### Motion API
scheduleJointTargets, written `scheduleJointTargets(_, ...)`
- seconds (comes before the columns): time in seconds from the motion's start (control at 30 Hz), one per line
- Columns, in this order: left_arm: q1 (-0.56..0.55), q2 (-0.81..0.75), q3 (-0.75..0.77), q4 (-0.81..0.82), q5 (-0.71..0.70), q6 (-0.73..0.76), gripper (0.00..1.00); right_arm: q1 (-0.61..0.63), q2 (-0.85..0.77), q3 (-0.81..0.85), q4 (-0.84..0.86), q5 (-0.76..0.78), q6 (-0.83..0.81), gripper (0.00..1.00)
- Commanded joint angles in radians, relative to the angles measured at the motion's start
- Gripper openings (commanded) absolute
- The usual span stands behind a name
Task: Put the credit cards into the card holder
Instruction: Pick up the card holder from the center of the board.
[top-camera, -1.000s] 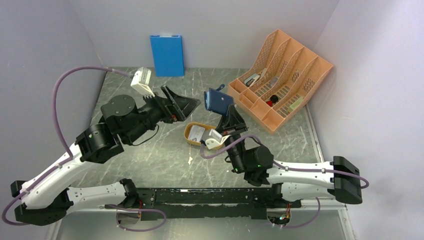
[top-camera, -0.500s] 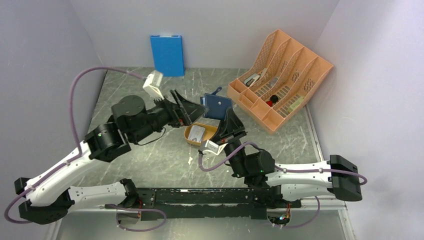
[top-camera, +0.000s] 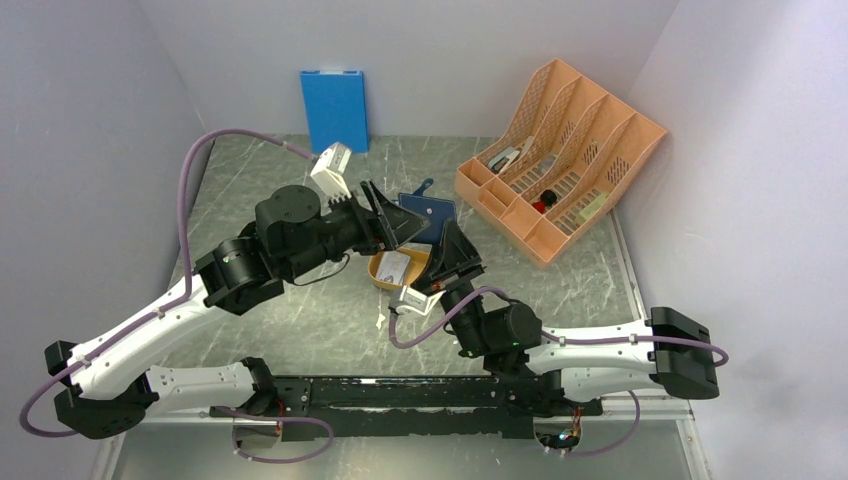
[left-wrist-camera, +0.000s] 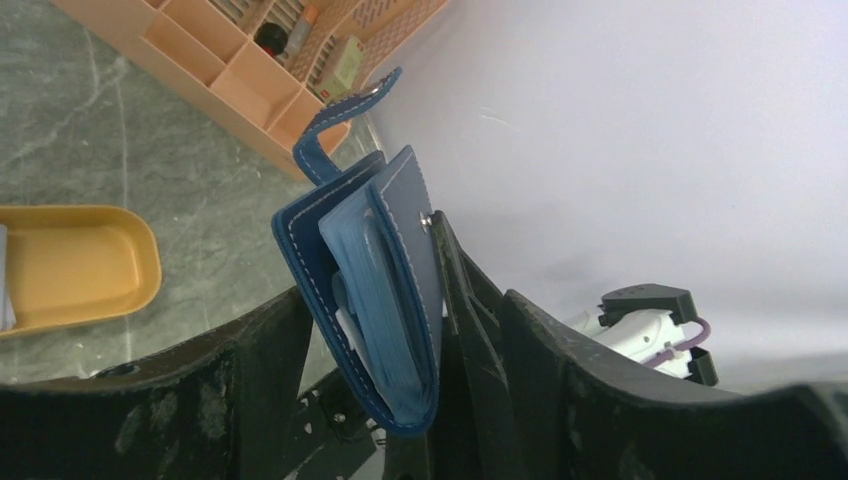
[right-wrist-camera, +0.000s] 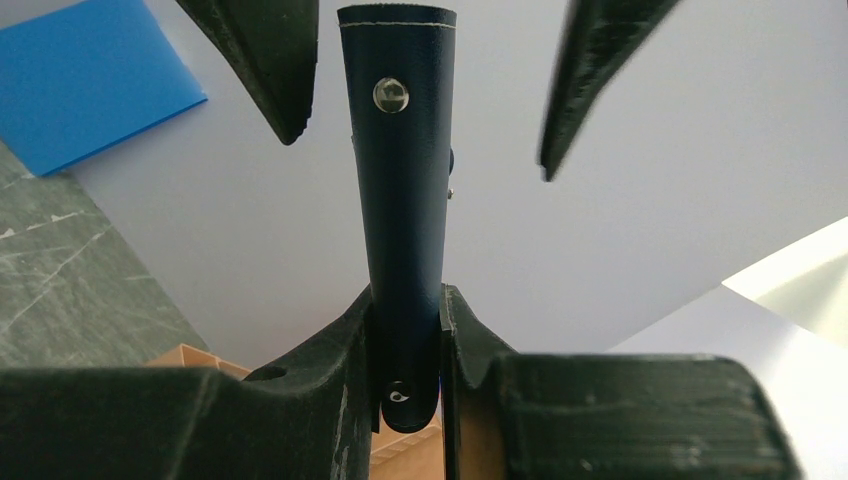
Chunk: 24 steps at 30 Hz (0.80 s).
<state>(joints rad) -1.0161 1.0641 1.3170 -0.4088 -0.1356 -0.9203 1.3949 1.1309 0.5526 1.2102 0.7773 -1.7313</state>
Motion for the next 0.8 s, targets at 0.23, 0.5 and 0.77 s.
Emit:
scheduleJointTargets(0.23,0.002,-0.005,-0.005,0.015,-0.073,-0.056,0.56,0.013,0.018,0.034,0.103,-0.009,-0.014,0.00)
scheduleJointTargets(0.5,0.001,-0.007,-0.056,0.079,-0.056,-0.077,0.33,0.024,0.033,0.041,0.135,0.003,-0.031,0.00)
scheduleJointTargets(0.77,0.004,-0.042,-0.027,0.002,-0.156,0.033,0.05,0.046,-0.023,0.225,-0.573,0.175,0.455,0.61)
